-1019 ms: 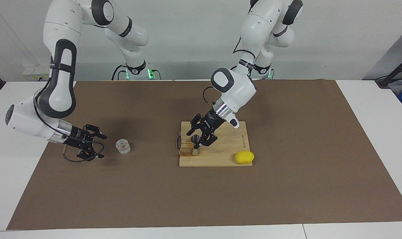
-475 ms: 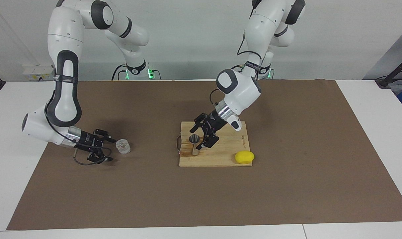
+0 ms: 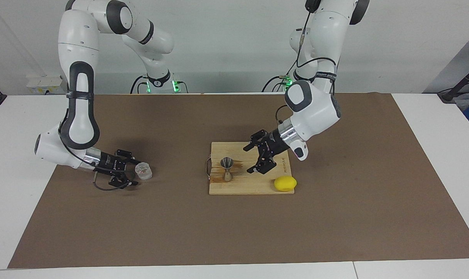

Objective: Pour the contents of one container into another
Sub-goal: 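Withdraw the left gripper while the right gripper grasps the glass cup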

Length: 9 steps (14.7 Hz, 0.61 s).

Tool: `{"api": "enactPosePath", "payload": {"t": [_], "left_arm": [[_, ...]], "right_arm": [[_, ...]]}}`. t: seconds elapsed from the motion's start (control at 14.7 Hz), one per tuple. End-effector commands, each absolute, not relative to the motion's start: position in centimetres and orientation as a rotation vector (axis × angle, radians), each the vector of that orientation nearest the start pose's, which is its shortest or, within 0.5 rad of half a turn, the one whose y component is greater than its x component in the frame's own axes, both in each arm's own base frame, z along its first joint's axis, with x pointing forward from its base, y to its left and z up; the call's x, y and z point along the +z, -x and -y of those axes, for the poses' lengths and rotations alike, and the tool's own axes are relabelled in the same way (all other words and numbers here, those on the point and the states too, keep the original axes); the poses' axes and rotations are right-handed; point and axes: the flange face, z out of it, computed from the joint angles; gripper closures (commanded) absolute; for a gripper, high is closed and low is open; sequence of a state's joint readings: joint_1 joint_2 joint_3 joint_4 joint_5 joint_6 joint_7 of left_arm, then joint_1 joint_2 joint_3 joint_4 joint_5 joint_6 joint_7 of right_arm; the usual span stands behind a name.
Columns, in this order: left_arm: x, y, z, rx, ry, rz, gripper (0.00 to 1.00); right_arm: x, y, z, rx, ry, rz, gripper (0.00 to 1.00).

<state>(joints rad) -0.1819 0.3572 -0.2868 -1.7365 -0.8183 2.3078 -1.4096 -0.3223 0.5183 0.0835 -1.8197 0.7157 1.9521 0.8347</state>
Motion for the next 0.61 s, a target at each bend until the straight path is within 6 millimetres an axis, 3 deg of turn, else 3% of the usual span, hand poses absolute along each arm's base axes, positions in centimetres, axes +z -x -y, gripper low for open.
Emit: {"api": "enactPosePath", "payload": {"t": [0.0, 0.27, 0.48, 0.54], "left_arm": [[44.4, -61.2, 27.9, -0.556, -2.002, -1.607, 0.00], [47.6, -61.8, 24.7, -0.128, -2.353, -1.511, 0.00], [49.3, -63.2, 19.5, 0.085, -2.415, -1.542, 0.00], [49.9, -63.6, 17.8, 0.168, -2.444, -1.551, 0.00]], "right_arm": [[24.8, -60.3, 9.5, 0.718, 1.863, -1.695, 0.00], [24.7, -60.4, 9.0, 0.720, 1.860, -1.689, 0.00], [24.8, -60.6, 8.1, 0.724, 1.873, -1.676, 0.00], [24.8, -60.6, 8.1, 0.725, 1.879, -1.666, 0.06]]}}
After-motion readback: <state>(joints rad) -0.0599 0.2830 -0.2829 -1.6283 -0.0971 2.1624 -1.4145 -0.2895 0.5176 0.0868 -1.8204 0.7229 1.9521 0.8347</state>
